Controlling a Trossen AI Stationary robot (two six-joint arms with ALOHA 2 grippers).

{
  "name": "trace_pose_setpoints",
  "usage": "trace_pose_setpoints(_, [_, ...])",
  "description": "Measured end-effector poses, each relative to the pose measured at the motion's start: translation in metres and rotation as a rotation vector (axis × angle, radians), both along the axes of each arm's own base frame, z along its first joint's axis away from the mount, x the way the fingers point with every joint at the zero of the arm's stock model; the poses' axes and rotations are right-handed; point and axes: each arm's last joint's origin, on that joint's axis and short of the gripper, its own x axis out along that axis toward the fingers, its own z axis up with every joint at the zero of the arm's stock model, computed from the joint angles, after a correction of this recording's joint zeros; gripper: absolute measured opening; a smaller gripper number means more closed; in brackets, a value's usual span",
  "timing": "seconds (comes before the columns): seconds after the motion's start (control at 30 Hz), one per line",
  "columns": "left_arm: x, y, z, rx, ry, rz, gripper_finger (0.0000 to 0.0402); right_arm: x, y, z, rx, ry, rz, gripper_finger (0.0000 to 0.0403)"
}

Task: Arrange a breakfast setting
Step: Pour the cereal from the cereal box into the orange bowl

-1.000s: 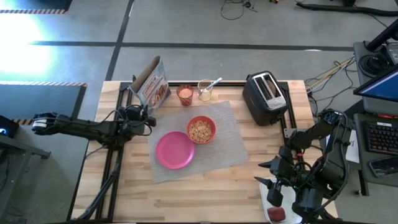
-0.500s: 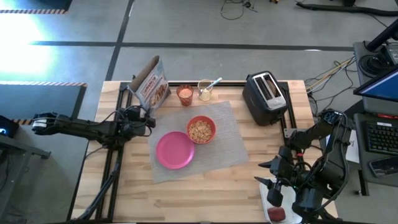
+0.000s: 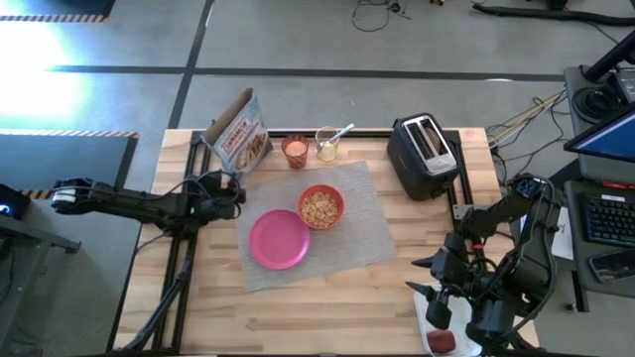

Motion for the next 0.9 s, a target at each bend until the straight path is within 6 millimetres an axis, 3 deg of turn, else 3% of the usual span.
trace_pose_setpoints(0.47, [0.006,0.006,0.005,0.058,-0.005,0.044,0.0204,0.000,0.000,0.000,-0.038,0.011,0.035,0.0215])
trace_pose_setpoints(0.9, [0.019,0.026,0.000,0.017,0.039,0.065,0.0204,0.000,0.000,0.000,-0.077,0.023,0.070,0.0215])
